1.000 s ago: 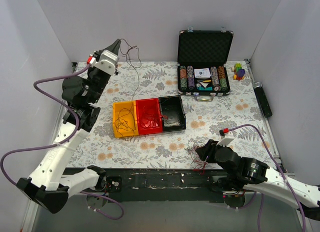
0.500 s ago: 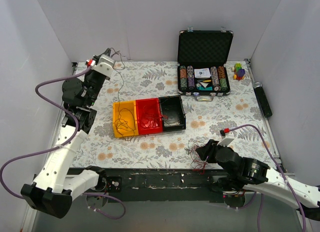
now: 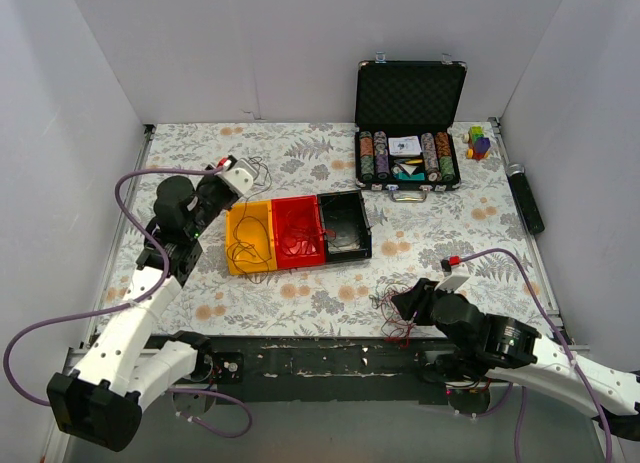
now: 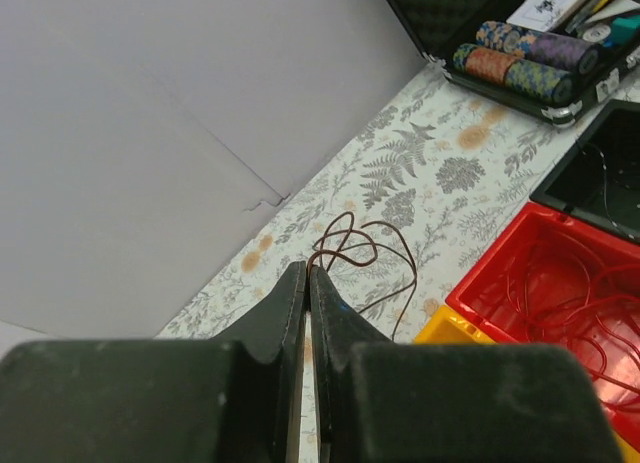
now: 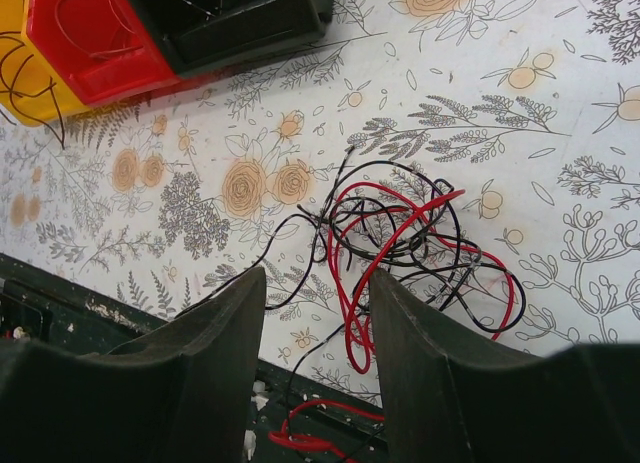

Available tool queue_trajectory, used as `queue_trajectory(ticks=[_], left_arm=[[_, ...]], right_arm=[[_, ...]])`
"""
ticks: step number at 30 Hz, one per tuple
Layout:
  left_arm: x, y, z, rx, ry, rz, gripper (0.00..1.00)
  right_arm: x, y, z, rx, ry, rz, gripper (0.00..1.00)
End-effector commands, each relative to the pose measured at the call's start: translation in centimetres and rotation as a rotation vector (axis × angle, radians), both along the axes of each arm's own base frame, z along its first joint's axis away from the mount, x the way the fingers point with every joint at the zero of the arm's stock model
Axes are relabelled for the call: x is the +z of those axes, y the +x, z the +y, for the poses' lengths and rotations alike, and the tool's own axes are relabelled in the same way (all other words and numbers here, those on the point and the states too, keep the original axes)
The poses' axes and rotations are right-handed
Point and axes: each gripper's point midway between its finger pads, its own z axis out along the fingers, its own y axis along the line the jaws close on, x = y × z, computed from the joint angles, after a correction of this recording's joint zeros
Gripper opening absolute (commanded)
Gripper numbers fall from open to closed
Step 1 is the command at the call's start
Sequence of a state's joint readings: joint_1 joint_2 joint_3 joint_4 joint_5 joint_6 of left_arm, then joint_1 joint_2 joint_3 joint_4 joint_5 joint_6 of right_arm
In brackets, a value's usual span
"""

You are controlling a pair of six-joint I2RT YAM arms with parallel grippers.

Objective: Untangle the cables
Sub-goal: Place the cable in the bin.

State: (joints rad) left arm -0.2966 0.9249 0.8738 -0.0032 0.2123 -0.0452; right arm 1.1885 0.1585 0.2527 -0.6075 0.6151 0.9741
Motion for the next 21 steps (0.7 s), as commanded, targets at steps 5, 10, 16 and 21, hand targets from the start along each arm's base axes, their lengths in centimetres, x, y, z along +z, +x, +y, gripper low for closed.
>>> queue_trajectory(ticks=[5,10,16,21], left_arm=[[-1.4,-2.0,-0.6,-0.088,0.083,0.054,0.0],[0.8,-3.4,-0.3,-0.093,0.056,0.021,0.0],[2.9,-5.3,0.2,-0.094,0.057,0.02,0.0],[-0.8,-6.8,1.7,-0.066,0.177,0.108,0.0]], right_arm=[[1.4,0.5,-0.1,-0.036,0.048,-0.019,0.54],[1.4,0.4,0.0,-0.031,0.042,-0.019,0.54],[1.4,0.5,0.0,-0.031,0.042,-0.019,0.54],[1.5,0.5,0.0,-0.028,0.041,-0.02,0.54]])
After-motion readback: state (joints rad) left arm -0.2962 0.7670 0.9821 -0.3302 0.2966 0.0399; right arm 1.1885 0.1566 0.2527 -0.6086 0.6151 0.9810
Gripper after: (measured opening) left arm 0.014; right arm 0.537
